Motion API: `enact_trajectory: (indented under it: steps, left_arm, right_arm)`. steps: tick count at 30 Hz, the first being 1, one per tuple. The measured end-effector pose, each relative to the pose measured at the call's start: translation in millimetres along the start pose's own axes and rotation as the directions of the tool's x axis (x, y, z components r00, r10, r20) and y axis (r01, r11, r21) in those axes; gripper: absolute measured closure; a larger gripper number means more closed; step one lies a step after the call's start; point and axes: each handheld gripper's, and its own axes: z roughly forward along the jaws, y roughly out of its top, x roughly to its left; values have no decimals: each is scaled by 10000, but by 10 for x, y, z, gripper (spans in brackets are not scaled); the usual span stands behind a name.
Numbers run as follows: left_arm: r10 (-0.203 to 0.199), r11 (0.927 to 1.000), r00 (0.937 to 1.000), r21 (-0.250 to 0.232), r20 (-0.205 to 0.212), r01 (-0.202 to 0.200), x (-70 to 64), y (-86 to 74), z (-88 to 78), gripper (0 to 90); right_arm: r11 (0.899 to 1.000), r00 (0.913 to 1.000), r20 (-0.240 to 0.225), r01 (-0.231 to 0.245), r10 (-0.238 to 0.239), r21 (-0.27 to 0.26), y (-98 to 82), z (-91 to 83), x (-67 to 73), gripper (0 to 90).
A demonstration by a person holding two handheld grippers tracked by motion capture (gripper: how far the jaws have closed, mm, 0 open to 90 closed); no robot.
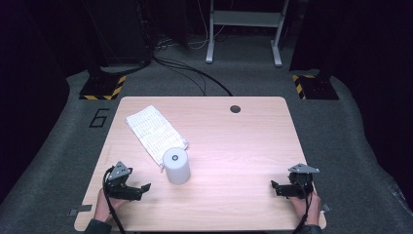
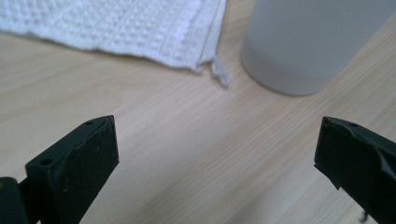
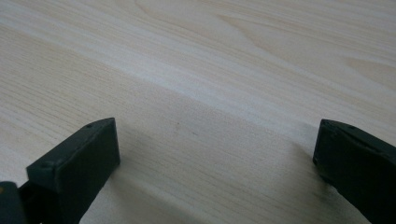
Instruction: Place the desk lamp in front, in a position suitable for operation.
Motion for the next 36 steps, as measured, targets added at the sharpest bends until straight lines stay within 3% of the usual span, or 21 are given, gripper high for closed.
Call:
enact_trajectory:
  steps: [9, 16, 31, 36]
  left_arm:
    - [475, 9981, 9974, -428, 551, -451, -163, 248, 96, 0]
    - [961, 9933, 9908, -726, 951, -894, -314, 469, 210, 0]
    - [1065, 9880, 9830, -1269, 1494, -877, -436, 667, 464, 0]
    - [1141, 9880, 9792, -1224, 1679, -942, -469, 699, 504, 0]
  right_arm:
    - [10000, 10000, -2, -4, 4, -1, 0, 0, 1, 0]
    - [10000, 10000, -4, 0, 0, 2, 0, 0, 0, 0]
    - [10000, 10000, -11, -62, 62, 28, 3, -1, 5, 0]
    - [10000, 10000, -12, -42, 42, 26, 3, -1, 3, 1]
